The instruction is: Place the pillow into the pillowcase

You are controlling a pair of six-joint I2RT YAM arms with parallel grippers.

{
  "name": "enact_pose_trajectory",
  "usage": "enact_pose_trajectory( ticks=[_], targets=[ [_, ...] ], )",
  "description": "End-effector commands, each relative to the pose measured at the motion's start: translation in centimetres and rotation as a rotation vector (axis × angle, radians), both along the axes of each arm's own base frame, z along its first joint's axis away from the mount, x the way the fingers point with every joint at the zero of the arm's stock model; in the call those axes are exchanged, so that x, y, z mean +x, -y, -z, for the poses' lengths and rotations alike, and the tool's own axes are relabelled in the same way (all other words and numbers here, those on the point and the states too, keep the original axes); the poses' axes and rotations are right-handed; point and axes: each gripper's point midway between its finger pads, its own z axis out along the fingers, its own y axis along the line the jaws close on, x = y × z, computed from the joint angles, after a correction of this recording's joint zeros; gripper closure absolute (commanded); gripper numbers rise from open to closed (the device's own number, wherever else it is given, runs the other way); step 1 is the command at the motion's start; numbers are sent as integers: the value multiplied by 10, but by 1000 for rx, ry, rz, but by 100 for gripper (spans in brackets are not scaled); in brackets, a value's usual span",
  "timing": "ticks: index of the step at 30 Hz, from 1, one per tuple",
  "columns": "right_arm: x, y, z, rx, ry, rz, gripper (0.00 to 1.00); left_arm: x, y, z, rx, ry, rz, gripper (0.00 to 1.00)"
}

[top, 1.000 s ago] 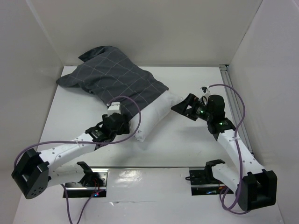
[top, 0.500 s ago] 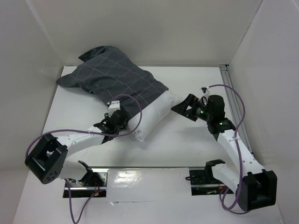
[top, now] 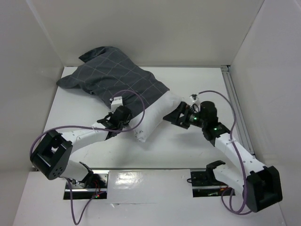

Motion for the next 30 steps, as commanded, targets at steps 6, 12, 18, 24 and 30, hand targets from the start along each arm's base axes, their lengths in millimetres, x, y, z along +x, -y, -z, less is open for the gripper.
enact_pose_trajectory(
  ticks=[6, 12, 18, 24, 30],
  targets=[
    [-16, -116, 31, 18, 28, -244, 18, -6, 16, -58, -130, 101, 57, 100],
    [42, -160, 41, -15, 111, -295, 85, -18, 37, -104, -246, 192, 167, 100],
    [125, -132, -93, 100, 373, -111, 100, -38, 103, -180, -433, 234, 451, 100],
    [116, -136, -134, 98, 470, -101, 100, -51, 151, -270, -529, 321, 712, 100],
    [113, -187, -17, 155, 257, -188, 100, -59, 181, -333, -621, 402, 883, 100]
  ],
)
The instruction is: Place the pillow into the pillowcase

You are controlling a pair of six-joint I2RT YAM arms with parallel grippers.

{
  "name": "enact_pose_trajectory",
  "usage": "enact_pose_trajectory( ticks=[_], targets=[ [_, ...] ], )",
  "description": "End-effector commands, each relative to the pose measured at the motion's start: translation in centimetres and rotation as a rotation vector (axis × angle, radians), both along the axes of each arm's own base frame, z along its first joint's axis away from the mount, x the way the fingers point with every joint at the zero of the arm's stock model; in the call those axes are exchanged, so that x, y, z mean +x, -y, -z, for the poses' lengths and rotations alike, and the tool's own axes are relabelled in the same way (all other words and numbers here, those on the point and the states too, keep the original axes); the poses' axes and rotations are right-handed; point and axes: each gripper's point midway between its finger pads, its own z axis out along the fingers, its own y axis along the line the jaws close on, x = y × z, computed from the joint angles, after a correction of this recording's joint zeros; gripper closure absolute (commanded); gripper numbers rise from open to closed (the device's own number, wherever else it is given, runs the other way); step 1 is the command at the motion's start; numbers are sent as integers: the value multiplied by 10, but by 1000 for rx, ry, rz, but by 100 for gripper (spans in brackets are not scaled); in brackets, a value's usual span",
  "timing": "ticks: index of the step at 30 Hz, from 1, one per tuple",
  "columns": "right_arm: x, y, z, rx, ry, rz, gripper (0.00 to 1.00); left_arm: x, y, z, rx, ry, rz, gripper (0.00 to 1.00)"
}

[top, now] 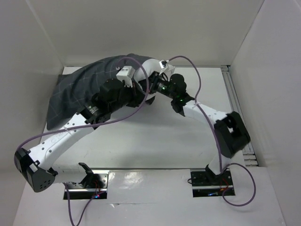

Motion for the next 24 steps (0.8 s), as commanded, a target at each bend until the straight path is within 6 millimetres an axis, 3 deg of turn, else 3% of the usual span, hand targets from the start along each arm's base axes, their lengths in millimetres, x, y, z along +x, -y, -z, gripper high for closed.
enact_pose_trajectory(
  ticks=[1, 3, 4, 5, 8, 9, 12, 14, 15, 16, 17, 18, 19, 21, 22, 24],
  targets=[
    [-3, -33, 107, -44, -185, -55, 100, -39, 63, -75, -204, 115, 348, 100],
    [-4, -39, 127, -47, -217, -65, 100, -40, 67, -74, -224, 97, 362, 100],
    [-4, -39, 127, -47, -217, -65, 100, -41, 68, -78, -238, 101, 370, 100],
    [-7, -38, 139, -62, -240, -64, 100, -43, 70, -70, -242, 69, 374, 100],
    [-20, -32, 161, -93, -287, -84, 100, -56, 61, -70, -282, 67, 379, 100],
    [-20, -29, 155, -68, -272, -88, 100, -59, 58, -58, -280, 47, 376, 100],
    [-44, -19, 163, -67, -301, -125, 100, -66, 45, -53, -281, 40, 339, 100],
    [-58, -10, 162, -67, -302, -136, 100, -66, 37, -32, -226, -17, 303, 100],
    [-65, -8, 159, -59, -304, -149, 100, -65, 32, -33, -198, 3, 287, 96],
    [-75, -7, 150, -51, -287, -160, 100, -66, 30, -37, -181, 12, 291, 64],
    [-87, -3, 159, -75, -310, -169, 100, -68, 28, -36, -159, 14, 295, 39],
    [-94, 0, 161, -90, -317, -180, 100, -69, 23, -30, -122, -6, 283, 25],
    [-113, 2, 167, -133, -335, -203, 98, -64, 16, -43, -109, 27, 260, 9],
    [-124, 7, 174, -199, -346, -187, 95, -62, 12, -49, -82, 39, 248, 3],
    [-142, 16, 191, -328, -396, -178, 92, -55, 7, -56, -59, 48, 217, 3],
    [-139, 37, 211, -499, -429, -42, 79, -43, 7, -56, -21, 49, 199, 15]
  ],
)
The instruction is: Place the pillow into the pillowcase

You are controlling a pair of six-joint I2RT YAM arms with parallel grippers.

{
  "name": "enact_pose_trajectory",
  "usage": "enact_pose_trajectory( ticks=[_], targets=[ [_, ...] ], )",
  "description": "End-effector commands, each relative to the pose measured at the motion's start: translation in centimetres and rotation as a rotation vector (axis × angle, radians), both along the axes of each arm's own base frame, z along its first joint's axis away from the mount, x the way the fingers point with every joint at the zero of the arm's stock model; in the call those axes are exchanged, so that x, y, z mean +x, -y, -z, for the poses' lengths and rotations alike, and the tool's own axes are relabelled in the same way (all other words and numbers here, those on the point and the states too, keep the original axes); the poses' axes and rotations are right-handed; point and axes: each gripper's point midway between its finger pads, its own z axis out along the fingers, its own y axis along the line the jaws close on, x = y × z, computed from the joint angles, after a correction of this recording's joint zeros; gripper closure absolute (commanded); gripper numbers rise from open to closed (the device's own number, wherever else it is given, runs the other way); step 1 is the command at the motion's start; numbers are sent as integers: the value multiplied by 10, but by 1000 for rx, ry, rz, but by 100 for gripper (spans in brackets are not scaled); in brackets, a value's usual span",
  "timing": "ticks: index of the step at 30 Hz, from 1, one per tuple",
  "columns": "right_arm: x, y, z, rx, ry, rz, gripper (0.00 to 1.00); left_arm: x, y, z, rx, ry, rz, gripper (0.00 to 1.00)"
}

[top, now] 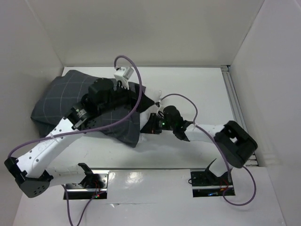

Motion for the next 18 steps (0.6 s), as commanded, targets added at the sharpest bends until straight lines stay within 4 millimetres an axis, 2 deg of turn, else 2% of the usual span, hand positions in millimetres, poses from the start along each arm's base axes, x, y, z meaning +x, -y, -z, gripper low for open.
enact_pose_trajectory(
  ticks=[1, 2, 3, 4, 5, 6, 7, 8, 10, 11, 12, 14, 15, 16, 17, 18],
  targets=[
    [-13, 40, 28, -334, 21, 80, 62, 21, -9, -20, 63, 90, -51, 17],
    [-22, 57, 24, -380, 5, 106, 51, 32, -16, -27, 81, 94, -90, 18],
    [-23, 65, 20, -391, 20, 135, 39, 42, -17, -25, 103, 79, -119, 18],
    [-20, 78, 16, -408, 32, 201, 25, 67, -14, -1, 189, 49, -160, 20],
    [-14, 95, -7, -374, 77, 271, 22, 81, -13, -13, 205, 69, -197, 20],
    [-13, 107, -10, -364, 81, 319, 21, 94, -18, 1, 271, 38, -234, 17],
    [-8, 116, -19, -345, 106, 364, 21, 122, -16, 35, 379, -6, -296, 14],
    [2, 132, -38, -290, 137, 437, 21, 136, -13, 26, 404, 20, -316, 14],
    [11, 143, -49, -242, 147, 471, 20, 157, -20, 53, 539, -26, -386, 14],
    [16, 147, -53, -218, 145, 477, 20, 173, -31, 62, 608, -22, -476, 14],
    [36, 160, -56, -197, 140, 524, 18, 189, -21, 75, 650, -26, -499, 12],
    [45, 159, -62, -131, 115, 483, 16, 204, -29, 84, 725, -17, -572, 12],
    [62, 167, -62, -104, 117, 511, 16, 213, -28, 82, 719, 0, -601, 12],
    [67, 166, -62, -88, 122, 502, 15, 220, -26, 96, 752, 0, -608, 12],
    [69, 164, -60, -68, 104, 482, 13, 226, -26, 99, 763, 13, -626, 12],
    [76, 162, -45, -75, 74, 473, 13, 234, -27, 95, 757, 42, -661, 13]
  ],
)
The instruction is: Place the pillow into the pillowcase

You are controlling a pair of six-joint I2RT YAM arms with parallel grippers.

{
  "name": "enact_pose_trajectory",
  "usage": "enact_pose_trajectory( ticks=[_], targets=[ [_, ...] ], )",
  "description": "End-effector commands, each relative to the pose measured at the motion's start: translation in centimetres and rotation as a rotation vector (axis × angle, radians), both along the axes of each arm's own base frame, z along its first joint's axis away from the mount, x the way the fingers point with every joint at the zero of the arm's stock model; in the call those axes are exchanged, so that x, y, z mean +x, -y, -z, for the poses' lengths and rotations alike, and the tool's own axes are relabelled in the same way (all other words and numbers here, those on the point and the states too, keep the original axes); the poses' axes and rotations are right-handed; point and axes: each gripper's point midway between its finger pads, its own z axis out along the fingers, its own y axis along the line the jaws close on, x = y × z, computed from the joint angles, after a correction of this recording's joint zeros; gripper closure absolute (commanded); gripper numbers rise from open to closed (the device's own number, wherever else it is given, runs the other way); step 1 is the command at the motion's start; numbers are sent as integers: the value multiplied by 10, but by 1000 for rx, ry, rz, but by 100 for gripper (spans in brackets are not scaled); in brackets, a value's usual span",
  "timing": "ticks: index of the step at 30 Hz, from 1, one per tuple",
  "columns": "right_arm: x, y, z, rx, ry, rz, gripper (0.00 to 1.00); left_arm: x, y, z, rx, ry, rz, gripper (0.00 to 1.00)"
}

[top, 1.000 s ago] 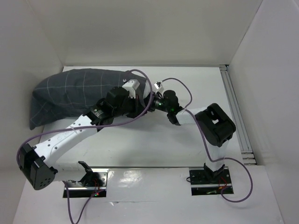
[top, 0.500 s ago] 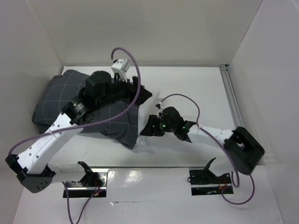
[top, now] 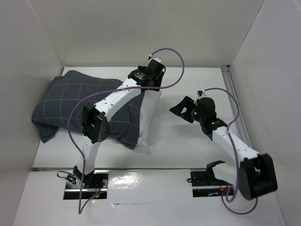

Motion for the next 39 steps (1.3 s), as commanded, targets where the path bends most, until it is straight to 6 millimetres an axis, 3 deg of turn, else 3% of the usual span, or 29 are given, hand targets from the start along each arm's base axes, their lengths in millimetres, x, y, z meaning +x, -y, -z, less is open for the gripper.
enact_pose_trajectory(
  ticks=[1, 3, 5, 11, 13, 15, 18, 19, 20, 25, 27, 28, 29, 31, 32, 33, 35, 37, 39],
  targets=[
    [10, -19, 1, 82, 5, -113, 12, 19, -24, -37, 107, 143, -109, 16],
    [20, -30, 11, 109, -15, -156, 10, 27, -27, -33, 153, 159, -136, 18],
    [24, -38, 15, 152, -26, -186, 9, 30, -28, -12, 213, 125, -137, 20],
    [44, -64, 25, 246, -51, -206, 9, 33, -33, 20, 249, 36, -98, 28],
    [45, -76, 31, 244, -61, -231, 9, 34, -34, 25, 217, 3, -82, 27],
    [50, -81, 27, 246, -52, -241, 8, 31, -23, 30, 175, -26, -34, 21],
    [55, -87, 30, 244, -61, -250, 8, 25, -30, 32, 186, -56, -16, 18],
    [55, -88, 31, 248, -60, -258, 8, 24, -34, 32, 203, -58, -27, 22],
    [56, -93, 33, 247, -64, -267, 8, 26, -36, 42, 229, -71, -37, 36],
    [55, -106, 46, 270, -97, -280, 10, 28, -50, 48, 229, -89, -110, 82],
    [55, -115, 44, 287, -93, -302, 13, 30, -51, 43, 227, -76, -116, 96],
    [53, -120, 45, 305, -104, -305, 16, 29, -48, 27, 186, -55, -112, 100],
    [51, -131, 42, 325, -82, -341, 28, 27, -44, 21, 159, -55, -94, 100],
    [51, -142, 35, 355, -56, -372, 41, 24, -30, 1, 71, -33, -42, 100],
    [54, -148, 24, 381, -25, -383, 49, 10, -12, -11, -6, -45, 40, 100],
    [55, -154, 20, 386, -8, -397, 71, 2, 1, -21, -47, -39, 99, 100],
    [60, -154, 7, 407, 7, -373, 97, -27, 41, -55, -204, -29, 276, 100],
    [59, -152, -13, 414, 44, -368, 100, -52, 64, -74, -314, -55, 375, 100],
    [51, -143, -43, 406, 107, -348, 100, -89, 88, -113, -463, -58, 484, 100]
  ],
)
